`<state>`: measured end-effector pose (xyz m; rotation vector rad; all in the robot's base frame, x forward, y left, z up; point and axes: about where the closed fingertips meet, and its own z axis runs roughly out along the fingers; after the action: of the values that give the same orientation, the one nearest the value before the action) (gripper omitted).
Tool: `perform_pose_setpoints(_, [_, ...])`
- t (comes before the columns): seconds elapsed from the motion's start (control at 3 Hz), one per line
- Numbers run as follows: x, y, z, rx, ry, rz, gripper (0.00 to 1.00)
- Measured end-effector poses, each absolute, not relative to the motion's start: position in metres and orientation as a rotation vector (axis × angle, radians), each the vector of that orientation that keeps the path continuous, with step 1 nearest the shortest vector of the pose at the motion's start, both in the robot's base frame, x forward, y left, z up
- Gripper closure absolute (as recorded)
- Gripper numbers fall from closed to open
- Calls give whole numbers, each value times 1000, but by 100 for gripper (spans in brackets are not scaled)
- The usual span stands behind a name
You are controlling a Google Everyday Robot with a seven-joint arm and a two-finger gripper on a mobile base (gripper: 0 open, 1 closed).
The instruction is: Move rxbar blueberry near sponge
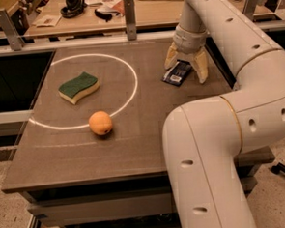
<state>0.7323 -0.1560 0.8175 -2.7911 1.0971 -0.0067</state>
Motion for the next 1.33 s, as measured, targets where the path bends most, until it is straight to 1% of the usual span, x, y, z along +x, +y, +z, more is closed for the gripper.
perform_pose_setpoints(1.33, [731, -158, 822, -2791, 1105, -10, 41])
